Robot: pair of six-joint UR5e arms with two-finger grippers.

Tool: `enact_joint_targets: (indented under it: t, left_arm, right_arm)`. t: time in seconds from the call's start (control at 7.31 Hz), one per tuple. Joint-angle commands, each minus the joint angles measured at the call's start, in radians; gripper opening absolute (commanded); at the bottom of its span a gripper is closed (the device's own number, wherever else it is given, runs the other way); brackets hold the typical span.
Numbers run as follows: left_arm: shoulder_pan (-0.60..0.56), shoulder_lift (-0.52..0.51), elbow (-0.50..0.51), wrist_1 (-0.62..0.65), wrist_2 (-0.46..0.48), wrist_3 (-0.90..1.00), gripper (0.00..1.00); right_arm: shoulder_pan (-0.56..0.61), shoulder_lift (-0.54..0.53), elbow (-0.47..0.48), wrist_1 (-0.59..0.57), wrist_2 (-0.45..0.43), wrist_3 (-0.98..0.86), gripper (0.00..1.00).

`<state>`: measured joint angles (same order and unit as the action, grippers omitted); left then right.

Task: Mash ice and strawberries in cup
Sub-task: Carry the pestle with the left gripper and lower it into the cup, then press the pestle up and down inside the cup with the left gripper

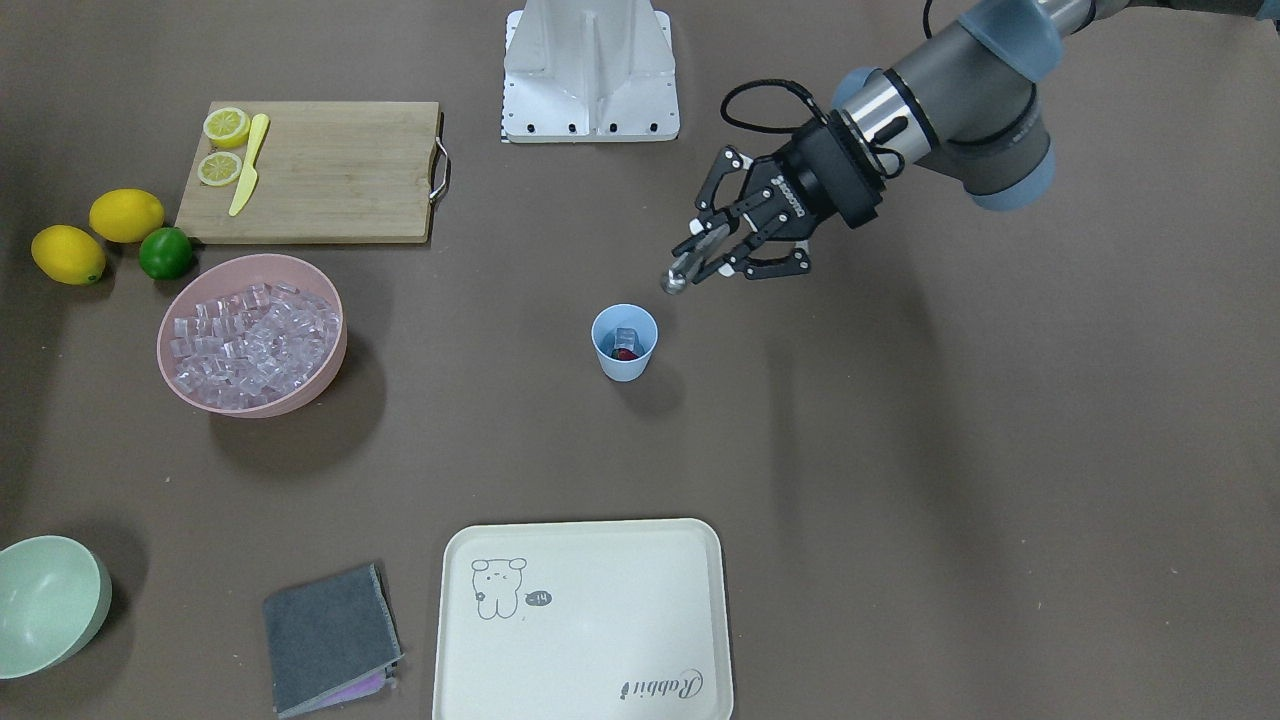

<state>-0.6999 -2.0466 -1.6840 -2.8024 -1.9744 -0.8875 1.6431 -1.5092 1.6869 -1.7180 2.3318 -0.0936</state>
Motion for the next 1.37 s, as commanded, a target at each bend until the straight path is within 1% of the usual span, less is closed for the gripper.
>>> enact_joint_targets:
  t: [0.0, 0.14, 0.27, 0.41, 0.55, 0.68, 0.96, 1.23]
  left_arm:
    - [0.034, -0.052, 0.012, -0.162, 0.186, 0.001, 0.00]
    - [0.061, -0.055, 0.053, -0.258, 0.263, 0.033, 0.00]
    - [0.115, -0.056, 0.122, -0.392, 0.343, 0.142, 0.00]
    - [0.137, -0.082, 0.192, -0.486, 0.441, 0.186, 0.00]
    - [0.135, -0.101, 0.204, -0.488, 0.468, 0.197, 0.00]
    - [0.137, -0.102, 0.228, -0.508, 0.529, 0.240, 0.00]
    - [0.143, -0.110, 0.367, -0.644, 0.594, 0.310, 0.00]
    - [0.164, -0.115, 0.388, -0.664, 0.606, 0.325, 0.00]
  right_arm:
    - [0.001, 0.000, -0.001, 0.000, -0.002, 0.000, 0.99]
    - [0.003, -0.003, 0.002, 0.000, -0.002, 0.000, 0.99]
    - [0.003, -0.009, 0.007, 0.001, -0.002, 0.000, 0.99]
    - [0.003, -0.008, 0.007, 0.002, -0.002, 0.000, 0.99]
    - [0.003, -0.006, 0.007, 0.002, -0.002, 0.000, 0.99]
    - [0.003, -0.005, 0.010, 0.003, -0.002, 0.000, 0.99]
    - [0.003, -0.006, 0.019, 0.003, -0.002, 0.000, 0.99]
    - [0.003, 0.000, 0.020, 0.002, -0.002, 0.000, 0.99]
